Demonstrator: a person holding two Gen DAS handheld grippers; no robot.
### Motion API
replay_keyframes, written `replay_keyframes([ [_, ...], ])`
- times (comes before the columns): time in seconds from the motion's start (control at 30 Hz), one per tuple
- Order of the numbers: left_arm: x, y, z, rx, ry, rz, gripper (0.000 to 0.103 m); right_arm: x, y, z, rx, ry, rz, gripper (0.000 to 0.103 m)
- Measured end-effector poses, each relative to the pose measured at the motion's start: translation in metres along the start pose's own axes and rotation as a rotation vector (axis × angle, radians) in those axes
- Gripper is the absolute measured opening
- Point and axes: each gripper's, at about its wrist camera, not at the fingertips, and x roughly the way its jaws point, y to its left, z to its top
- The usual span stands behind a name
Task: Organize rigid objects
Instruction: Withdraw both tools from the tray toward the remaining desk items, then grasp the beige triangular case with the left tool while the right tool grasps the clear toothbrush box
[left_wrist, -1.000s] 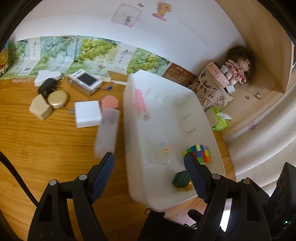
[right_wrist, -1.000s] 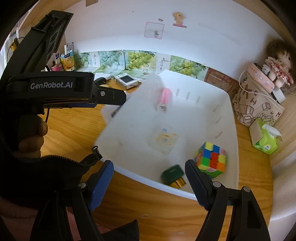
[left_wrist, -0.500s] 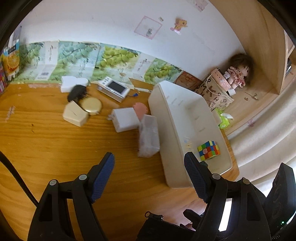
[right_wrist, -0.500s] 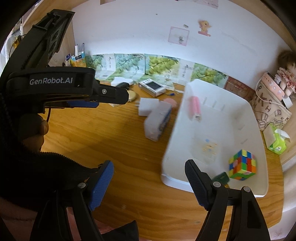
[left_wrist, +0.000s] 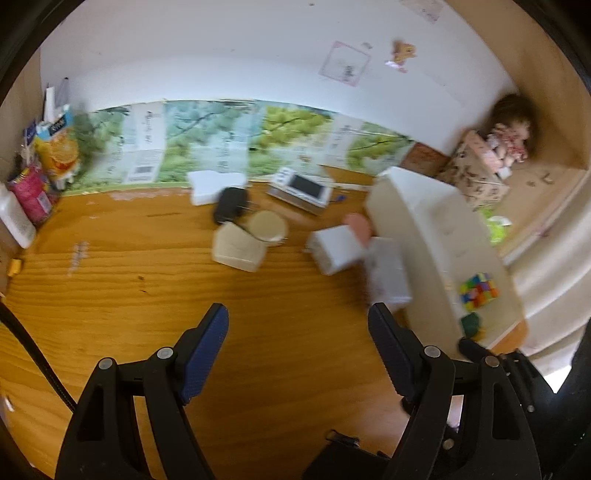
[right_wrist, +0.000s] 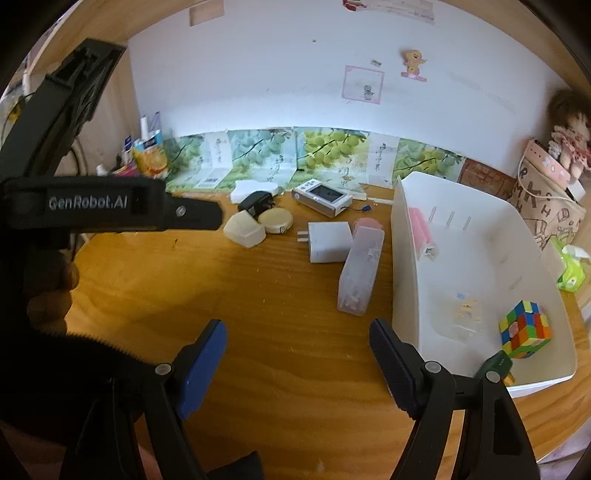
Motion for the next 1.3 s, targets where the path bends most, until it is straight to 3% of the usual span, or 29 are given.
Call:
replay_keyframes([
  [0.2,0.017,0.017,0.013,0.060,0.002,0.110,0.081,0.016,0.007,0.011,0.071,-0.067,-0.069,0.080],
  [0.3,0.037,0.021,0.029,0.081,0.047,0.144,0.081,0.024,0.006,0.018,0.113,-0.092,-0.117,0.080],
  [0.4,0.057,0.023,0.045,0.088,0.123,0.139,0.081,0.031,0.002,0.025,0.160,-0.109,-0.148,0.080],
  [0.53,0.075,0.026,0.062,0.099,0.169,0.118,0.084,0.041,-0.002,0.031,0.206,-0.122,-0.187,0.080],
  [0.83,0.124,0.042,0.075,0.072,0.339,0.151,0.084,0.071,-0.006,0.028,0.300,-0.050,-0.266,0.080],
  [1.3,0.161,0.047,0.070,0.084,0.433,0.164,0.084,0.104,-0.008,0.027,0.347,0.002,-0.340,0.080],
])
